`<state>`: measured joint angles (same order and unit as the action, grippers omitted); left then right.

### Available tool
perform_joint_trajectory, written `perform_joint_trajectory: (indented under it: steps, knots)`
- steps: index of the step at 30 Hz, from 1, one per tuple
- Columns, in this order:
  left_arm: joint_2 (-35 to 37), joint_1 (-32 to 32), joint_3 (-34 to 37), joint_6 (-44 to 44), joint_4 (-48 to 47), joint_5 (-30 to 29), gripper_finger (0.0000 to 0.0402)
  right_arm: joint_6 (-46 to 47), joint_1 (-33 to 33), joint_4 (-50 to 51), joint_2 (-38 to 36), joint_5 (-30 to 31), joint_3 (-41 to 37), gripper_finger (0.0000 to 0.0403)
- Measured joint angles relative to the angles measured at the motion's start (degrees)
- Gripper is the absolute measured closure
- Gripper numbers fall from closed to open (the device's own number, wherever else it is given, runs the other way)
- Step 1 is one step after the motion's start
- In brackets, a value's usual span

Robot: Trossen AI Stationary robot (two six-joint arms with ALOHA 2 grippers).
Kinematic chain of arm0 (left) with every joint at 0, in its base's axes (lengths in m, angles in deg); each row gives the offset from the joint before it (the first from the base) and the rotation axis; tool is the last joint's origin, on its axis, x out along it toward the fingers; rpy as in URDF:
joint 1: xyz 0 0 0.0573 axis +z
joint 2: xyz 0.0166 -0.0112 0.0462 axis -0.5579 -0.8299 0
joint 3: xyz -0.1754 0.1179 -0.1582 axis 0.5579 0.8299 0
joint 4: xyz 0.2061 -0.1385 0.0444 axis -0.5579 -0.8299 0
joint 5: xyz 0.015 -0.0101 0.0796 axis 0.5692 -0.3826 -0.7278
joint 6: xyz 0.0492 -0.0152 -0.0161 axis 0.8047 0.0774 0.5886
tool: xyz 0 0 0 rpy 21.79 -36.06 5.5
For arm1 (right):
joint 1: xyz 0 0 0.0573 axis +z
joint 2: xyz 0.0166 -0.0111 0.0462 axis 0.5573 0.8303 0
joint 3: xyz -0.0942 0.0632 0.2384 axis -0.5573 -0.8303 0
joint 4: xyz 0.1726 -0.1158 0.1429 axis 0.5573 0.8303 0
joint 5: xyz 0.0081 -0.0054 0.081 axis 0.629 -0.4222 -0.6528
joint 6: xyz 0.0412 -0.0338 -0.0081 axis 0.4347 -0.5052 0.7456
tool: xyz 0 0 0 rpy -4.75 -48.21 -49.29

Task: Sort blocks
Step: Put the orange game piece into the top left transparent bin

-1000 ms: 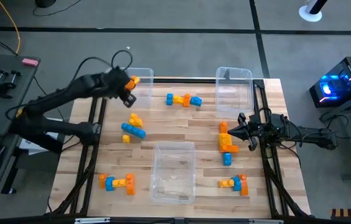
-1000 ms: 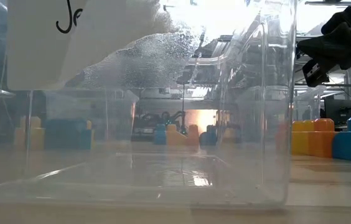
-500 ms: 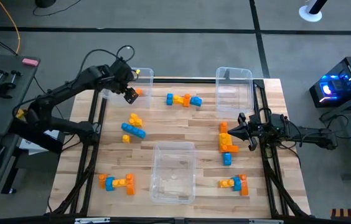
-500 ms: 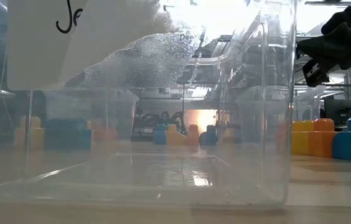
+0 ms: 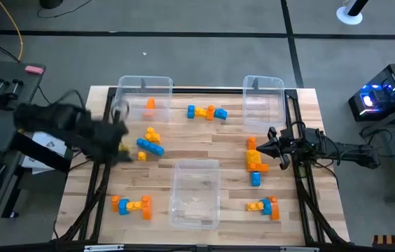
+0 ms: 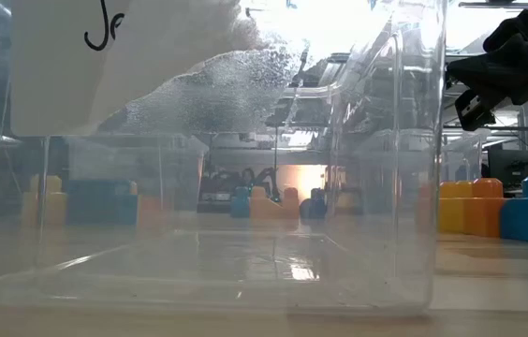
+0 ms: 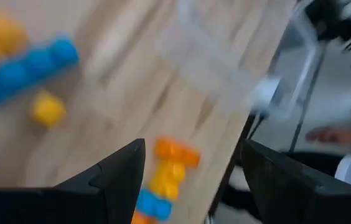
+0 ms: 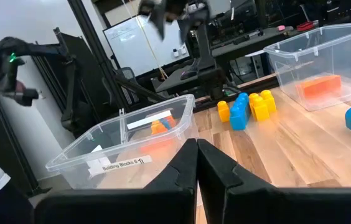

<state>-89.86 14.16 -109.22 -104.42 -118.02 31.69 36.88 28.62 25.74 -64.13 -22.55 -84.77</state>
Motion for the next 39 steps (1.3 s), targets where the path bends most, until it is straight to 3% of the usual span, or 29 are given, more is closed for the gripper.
perform_joint_trajectory:
  steps: [3, 6, 8, 11, 23, 27, 31, 39]
  knots:
    - [-4.5, -13.8, 2.9, -12.4, 0.6, -2.7, 0.0154, 0.0, 0.0, 0.0, 0.0, 0.0, 0.0, 0.0402]
    - [-11.9, -21.0, 3.9, -17.7, -1.9, 0.6, 0.0154, 0.0, 0.0, 0.0, 0.0, 0.0, 0.0, 0.0402]
    - [-16.0, -23.7, 3.9, -16.5, -4.6, 3.6, 0.0154, 0.0, 0.0, 0.0, 0.0, 0.0, 0.0, 0.0402]
    - [-20.8, -26.3, 3.9, -7.9, -5.0, 4.0, 0.0154, 0.0, 0.0, 0.0, 0.0, 0.0, 0.0, 0.0402]
    - [-31.7, -24.1, 3.8, 50.1, 7.1, -11.2, 0.0154, 0.0, 0.0, 0.0, 0.0, 0.0, 0.0, 0.0402]
    - [-34.7, -21.7, 3.8, 57.9, 9.9, -5.9, 0.0154, 0.0, 0.0, 0.0, 0.0, 0.0, 0.0, 0.0402]
    - [-35.3, -20.4, 3.8, 63.0, 12.2, -5.5, 0.0154, 0.0, 0.0, 0.0, 0.0, 0.0, 0.0, 0.0402]
    - [-36.9, -15.8, 7.4, 65.5, 16.6, 0.2, 0.0154, 0.0, 0.0, 0.0, 0.0, 0.0, 0.0, 0.0402]
